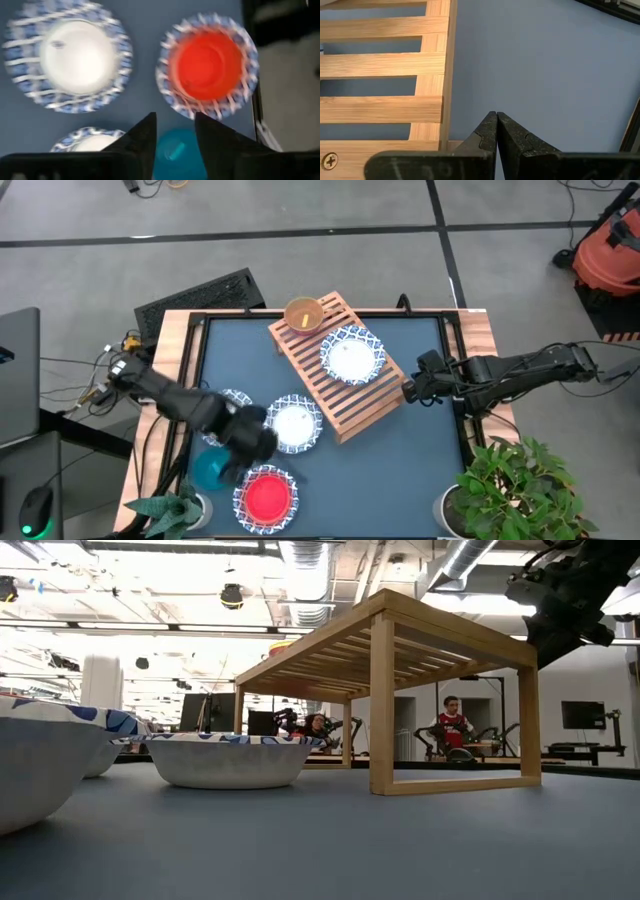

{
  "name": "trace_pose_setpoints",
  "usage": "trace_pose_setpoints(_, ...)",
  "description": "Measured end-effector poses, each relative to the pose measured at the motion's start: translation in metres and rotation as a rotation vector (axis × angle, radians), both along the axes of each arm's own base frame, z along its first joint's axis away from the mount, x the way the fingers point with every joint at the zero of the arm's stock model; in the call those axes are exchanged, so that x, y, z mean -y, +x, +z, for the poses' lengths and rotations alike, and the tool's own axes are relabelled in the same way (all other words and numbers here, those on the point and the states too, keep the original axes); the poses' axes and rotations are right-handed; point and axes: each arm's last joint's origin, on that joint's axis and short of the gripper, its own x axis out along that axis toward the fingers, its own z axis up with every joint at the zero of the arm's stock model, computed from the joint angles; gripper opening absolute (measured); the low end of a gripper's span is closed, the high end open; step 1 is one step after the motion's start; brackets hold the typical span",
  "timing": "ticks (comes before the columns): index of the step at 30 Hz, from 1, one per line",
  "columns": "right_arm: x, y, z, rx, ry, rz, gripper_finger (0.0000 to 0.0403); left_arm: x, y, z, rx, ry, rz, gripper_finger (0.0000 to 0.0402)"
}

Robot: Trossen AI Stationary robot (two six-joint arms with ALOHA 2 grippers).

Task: Place and stack bowls onto a shelf
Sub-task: Stack the blue bowl on top of the yellow bowl on the shelf

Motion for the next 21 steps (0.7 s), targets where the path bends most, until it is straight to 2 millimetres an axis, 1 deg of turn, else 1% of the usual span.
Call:
trace_pose_setpoints(4, 0.0, 0.0, 0.0, -0.001, -0.001, 0.002, 0.0036, 0.027, -0.014, -0.02, -0.05, 0.023, -0.098, 0.0163)
trace_pose_setpoints(7, 0.0, 0.0, 0.0, -0.001, -0.001, 0.002, 0.0036, 0.037, -0.019, -0.041, -0.081, 0.035, -0.104, 0.0179)
trace_pose_setpoints(10, 0.0, 0.0, 0.0, -0.001, -0.001, 0.002, 0.0036, 0.045, -0.023, -0.06, -0.09, 0.04, -0.122, 0.0185)
trace_pose_setpoints(14, 0.0, 0.0, 0.0, 0.001, -0.001, 0.002, 0.0036, 0.049, -0.028, -0.082, -0.093, 0.089, -0.191, 0.0185)
trace_pose_setpoints(18, 0.0, 0.0, 0.0, 0.01, 0.005, -0.009, 0.0036, 0.047, -0.036, -0.101, -0.125, 0.159, -0.263, 0.0185)
trace_pose_setpoints(21, 0.0, 0.0, 0.0, 0.02, 0.012, -0.023, 0.0036, 0.046, -0.041, -0.113, -0.135, 0.167, -0.312, 0.0185)
